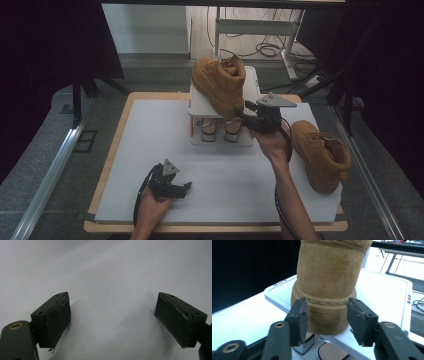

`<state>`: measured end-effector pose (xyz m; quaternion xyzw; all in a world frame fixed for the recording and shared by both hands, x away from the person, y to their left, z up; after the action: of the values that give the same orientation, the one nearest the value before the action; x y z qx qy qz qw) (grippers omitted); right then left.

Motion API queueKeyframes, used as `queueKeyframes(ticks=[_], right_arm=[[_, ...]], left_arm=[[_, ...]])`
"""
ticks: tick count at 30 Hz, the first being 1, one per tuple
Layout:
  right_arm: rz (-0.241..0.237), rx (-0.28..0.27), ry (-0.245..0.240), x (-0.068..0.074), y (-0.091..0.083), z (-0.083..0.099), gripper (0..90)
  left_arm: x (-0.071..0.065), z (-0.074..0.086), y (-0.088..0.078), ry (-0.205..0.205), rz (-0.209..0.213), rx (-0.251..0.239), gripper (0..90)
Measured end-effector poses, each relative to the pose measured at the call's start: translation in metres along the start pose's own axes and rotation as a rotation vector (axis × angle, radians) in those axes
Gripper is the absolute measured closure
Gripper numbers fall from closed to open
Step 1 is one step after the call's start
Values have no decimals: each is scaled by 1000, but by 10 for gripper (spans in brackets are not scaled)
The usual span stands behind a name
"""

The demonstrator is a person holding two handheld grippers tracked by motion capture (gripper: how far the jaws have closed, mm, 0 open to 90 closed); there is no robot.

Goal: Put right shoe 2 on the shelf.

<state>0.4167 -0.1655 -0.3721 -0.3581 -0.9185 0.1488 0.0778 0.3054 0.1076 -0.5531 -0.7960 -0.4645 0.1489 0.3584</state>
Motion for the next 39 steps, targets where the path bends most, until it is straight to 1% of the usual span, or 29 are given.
queueKeyframes(ticks=[1, 4, 7, 8, 11, 14, 17, 23, 26, 29, 34, 39], right_arm=[[-4, -1, 0, -1, -1, 1, 581], [-44, 18, -12, -1, -3, 7, 683], [-44, 24, -30, 0, -2, 12, 751], [-55, 23, -31, 0, -2, 13, 776], [-55, 25, -27, -2, 1, 16, 818], [-58, 13, -11, -5, 2, 18, 860], [-73, 11, 1, -7, 1, 18, 874], [-78, 22, -5, -5, 3, 16, 883], [-105, 18, 3, -4, 6, 15, 896], [-121, 21, -6, 1, 10, 14, 899], [-144, 34, -37, 12, 22, 9, 900], [-155, 37, -46, 20, 31, 7, 900]], left_arm=[[0, 0, 0, -1, 0, 0, 132], [0, 0, 0, 2, 0, 2, 131], [0, 0, 0, 5, 0, 4, 132], [0, 0, 0, 6, 0, 4, 132], [1, 0, 0, 6, -1, 5, 132], [1, 0, 0, 6, 0, 5, 131], [1, 0, 0, 11, 0, 8, 131], [1, 0, 0, 11, 0, 8, 132], [1, 0, 0, 9, 1, 7, 132], [0, 0, 0, 5, 0, 4, 132], [1, 0, 0, 6, 1, 5, 132], [1, 0, 0, 5, 2, 4, 132]])
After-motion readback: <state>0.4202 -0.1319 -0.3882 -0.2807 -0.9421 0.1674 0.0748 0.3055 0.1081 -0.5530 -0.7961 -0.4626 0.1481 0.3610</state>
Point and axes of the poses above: each handheld gripper's, and its own axes: y roughly forward along the jaws, z roughly out of its underside, x roughly to its left, the point moved 4 cm from there along y, roughly forward along the jaws, and after that the axes turned 10 degrees about -z, right-handed, at the moved point
